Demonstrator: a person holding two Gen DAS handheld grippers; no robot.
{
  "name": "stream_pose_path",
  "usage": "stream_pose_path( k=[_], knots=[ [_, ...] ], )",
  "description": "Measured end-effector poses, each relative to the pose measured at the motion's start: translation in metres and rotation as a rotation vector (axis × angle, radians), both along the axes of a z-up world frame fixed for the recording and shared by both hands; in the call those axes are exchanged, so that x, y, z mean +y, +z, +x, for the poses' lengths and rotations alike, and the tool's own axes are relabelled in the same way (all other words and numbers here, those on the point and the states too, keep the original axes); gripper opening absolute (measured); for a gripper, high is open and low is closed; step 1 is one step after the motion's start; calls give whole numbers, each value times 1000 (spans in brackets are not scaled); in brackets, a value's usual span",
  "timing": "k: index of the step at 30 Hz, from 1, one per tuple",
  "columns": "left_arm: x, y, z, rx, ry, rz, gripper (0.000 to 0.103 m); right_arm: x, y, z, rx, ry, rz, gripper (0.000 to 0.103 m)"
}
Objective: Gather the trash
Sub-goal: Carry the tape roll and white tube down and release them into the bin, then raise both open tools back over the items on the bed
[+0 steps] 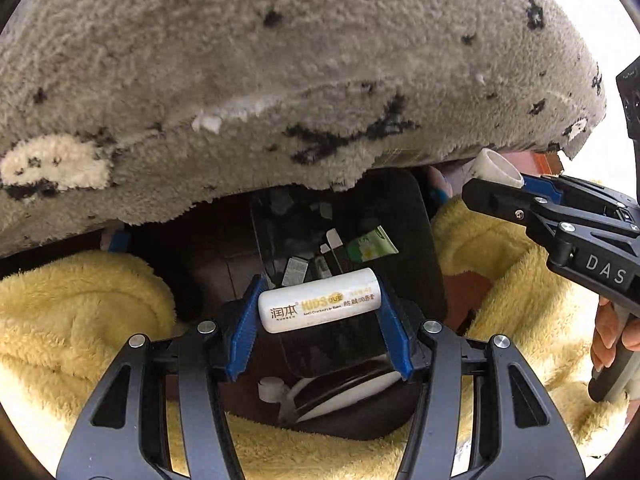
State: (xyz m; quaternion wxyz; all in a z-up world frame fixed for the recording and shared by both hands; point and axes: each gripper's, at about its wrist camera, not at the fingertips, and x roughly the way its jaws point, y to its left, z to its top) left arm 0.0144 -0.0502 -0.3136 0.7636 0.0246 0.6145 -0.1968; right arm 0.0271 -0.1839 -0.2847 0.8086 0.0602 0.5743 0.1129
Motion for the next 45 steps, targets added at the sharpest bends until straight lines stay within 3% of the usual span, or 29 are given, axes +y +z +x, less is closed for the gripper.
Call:
stream_pose_path(
  k=[4, 6, 8, 12, 17, 23, 30, 45],
  knots=[
    [-3, -6, 0, 12, -8, 3, 52, 2, -4, 2, 16, 0, -1, 34],
    [-5, -9, 0, 15, -8, 1, 59, 0, -4, 3, 22, -3, -5, 40],
    [-3, -10, 1, 13, -8, 4, 64, -1, -4, 4, 22, -12, -4, 52],
    [-2, -2, 2, -5, -6, 14, 75, -7, 0, 6, 10, -31, -4, 53],
    [3, 19, 6, -55, 1, 19, 89, -24, 14, 6, -35, -81, -19, 79],
    [9, 44, 9, -140, 22, 28, 95, -27, 29, 5, -99, -86, -30, 93],
    [19, 75, 8, -232, 51, 22, 95, -22, 55, 4, -194, -53, -62, 95],
    [51, 153, 42, -445, 141, 24, 95, -44, 130, 33, -393, -121, -81, 97]
  ],
)
